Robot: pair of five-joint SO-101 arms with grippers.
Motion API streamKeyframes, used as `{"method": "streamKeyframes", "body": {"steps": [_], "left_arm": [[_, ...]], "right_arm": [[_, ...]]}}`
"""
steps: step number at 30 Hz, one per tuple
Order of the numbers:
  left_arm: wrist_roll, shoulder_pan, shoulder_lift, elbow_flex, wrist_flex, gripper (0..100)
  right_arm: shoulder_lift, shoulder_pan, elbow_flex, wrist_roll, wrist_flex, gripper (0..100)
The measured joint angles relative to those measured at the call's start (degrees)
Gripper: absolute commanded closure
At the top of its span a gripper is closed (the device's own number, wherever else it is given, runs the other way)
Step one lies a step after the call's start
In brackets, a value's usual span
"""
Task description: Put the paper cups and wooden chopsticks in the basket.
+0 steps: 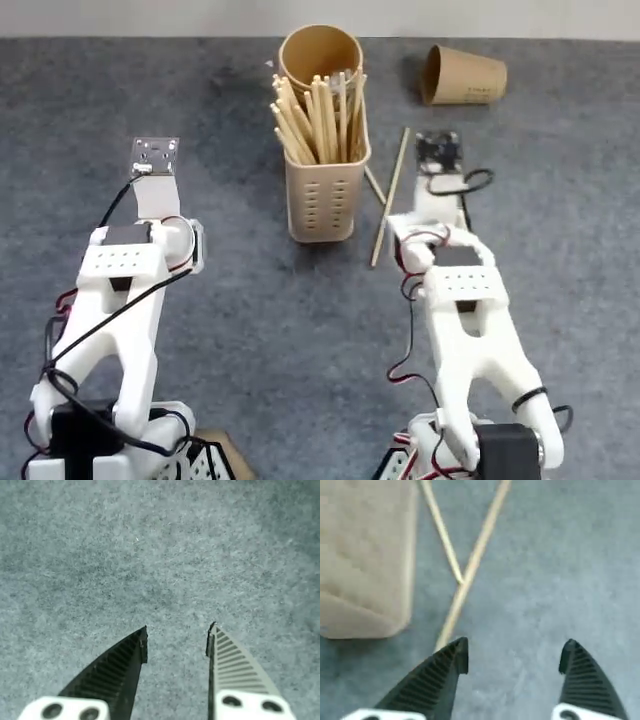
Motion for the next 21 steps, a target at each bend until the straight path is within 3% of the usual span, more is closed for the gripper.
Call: {"method": "streamKeyframes", "body": {"steps": [7,15,21], "left_arm": [[0.1,-0.2,0.0,-15.7,0.5,79],[0.1,11.3,0.0,-50.5,21.0,79],[4.0,17.0,0.0,-60.1,24.3,79]], "right_arm": [[-3.9,3.7,9.2,-4.7,-2.6,70.3],[-4.0,1.2,15.8,-3.1,-14.0,70.3],[-4.0,1.1,16.3,-3.0,-16.0,70.3]]}}
